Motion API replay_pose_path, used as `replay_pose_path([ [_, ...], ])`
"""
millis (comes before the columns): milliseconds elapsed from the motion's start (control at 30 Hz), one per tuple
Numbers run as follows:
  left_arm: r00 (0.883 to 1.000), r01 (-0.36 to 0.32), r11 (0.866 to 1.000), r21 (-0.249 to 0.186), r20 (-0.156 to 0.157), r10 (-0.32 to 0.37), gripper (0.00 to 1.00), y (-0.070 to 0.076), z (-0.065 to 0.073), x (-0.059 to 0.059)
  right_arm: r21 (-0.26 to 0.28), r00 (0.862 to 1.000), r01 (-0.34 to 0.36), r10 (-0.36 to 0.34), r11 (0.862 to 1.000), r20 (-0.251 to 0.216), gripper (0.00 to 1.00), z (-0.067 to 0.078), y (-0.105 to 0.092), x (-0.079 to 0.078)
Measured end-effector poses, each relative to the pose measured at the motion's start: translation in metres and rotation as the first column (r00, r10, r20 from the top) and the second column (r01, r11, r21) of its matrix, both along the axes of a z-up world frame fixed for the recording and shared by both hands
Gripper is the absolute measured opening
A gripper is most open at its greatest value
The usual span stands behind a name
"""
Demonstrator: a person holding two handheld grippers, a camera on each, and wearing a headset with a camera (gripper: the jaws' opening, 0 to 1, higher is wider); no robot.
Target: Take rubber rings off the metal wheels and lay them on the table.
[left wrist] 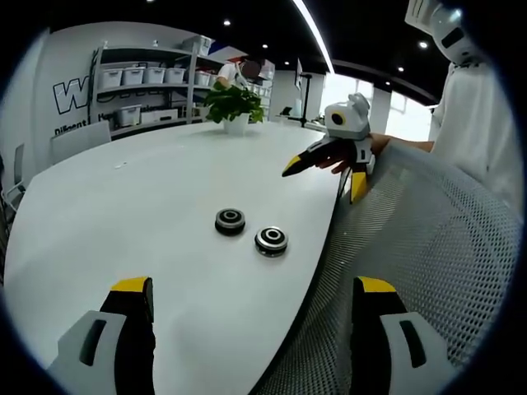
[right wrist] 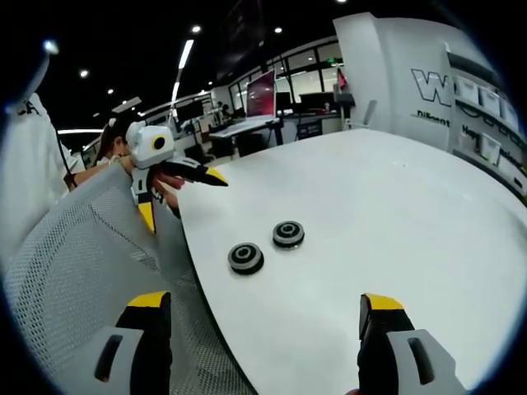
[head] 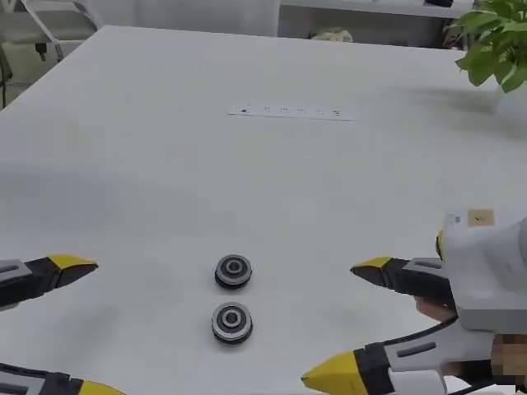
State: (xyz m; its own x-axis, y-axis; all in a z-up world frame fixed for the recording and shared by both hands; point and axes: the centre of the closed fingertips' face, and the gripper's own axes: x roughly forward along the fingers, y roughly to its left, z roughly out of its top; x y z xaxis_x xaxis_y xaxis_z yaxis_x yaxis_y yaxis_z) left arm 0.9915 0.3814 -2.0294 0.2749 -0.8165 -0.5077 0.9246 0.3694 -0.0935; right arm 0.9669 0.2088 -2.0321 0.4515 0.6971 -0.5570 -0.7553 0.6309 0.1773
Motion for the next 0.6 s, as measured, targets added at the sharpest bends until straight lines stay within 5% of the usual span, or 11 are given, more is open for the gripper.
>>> replay_pose_path([
  [500,1.0,0.008,0.998,-0.063,-0.029,-0.01,0.99,-0.0065,0.0076,-0.0023,-0.006,1.0,-0.003,0.003,1.0,-0.007,0.93,-0.0048,-0.0022,0.0046],
  [600,1.0,0.019,0.999,-0.035,-0.017,-0.02,0.99,-0.0053,0.0049,-0.0022,0.007,1.0,0.001,-0.001,1.0,0.011,0.93,0.0017,-0.0027,0.0067],
])
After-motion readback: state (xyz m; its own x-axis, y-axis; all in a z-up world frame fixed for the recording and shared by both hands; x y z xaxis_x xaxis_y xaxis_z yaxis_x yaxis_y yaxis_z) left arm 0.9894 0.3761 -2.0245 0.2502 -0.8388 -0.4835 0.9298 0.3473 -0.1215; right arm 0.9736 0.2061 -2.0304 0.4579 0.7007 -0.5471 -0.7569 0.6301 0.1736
